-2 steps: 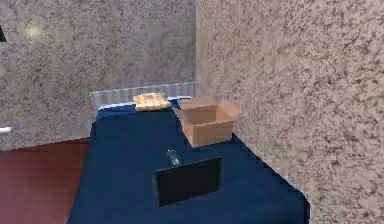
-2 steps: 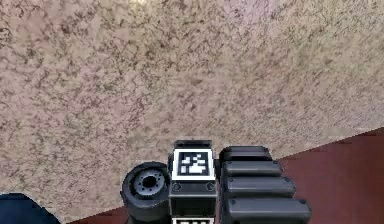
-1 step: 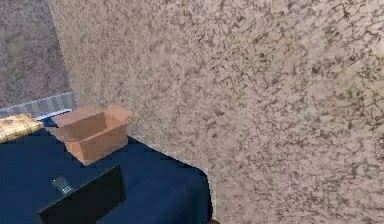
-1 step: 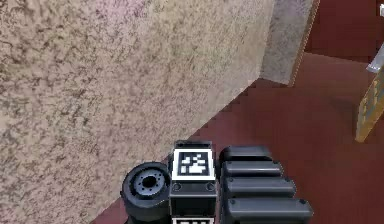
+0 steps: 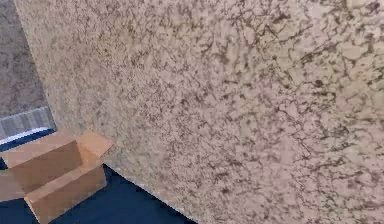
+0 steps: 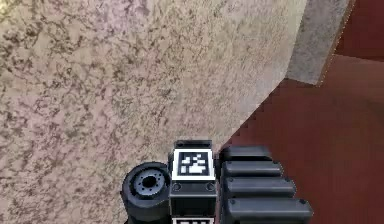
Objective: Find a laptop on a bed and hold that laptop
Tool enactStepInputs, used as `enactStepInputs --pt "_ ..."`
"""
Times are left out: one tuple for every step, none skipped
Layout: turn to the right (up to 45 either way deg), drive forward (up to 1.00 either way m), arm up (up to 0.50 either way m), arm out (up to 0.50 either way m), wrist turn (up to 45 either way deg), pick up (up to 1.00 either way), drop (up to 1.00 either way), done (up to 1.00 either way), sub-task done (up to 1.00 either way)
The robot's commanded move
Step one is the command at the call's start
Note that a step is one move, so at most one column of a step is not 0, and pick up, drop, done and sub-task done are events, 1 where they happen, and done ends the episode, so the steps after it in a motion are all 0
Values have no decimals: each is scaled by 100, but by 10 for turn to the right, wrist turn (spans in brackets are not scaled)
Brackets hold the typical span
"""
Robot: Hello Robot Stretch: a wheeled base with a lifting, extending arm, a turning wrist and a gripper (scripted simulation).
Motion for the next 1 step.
enactStepInputs --pt "-450 0 0 0 0 0 0 0 0"
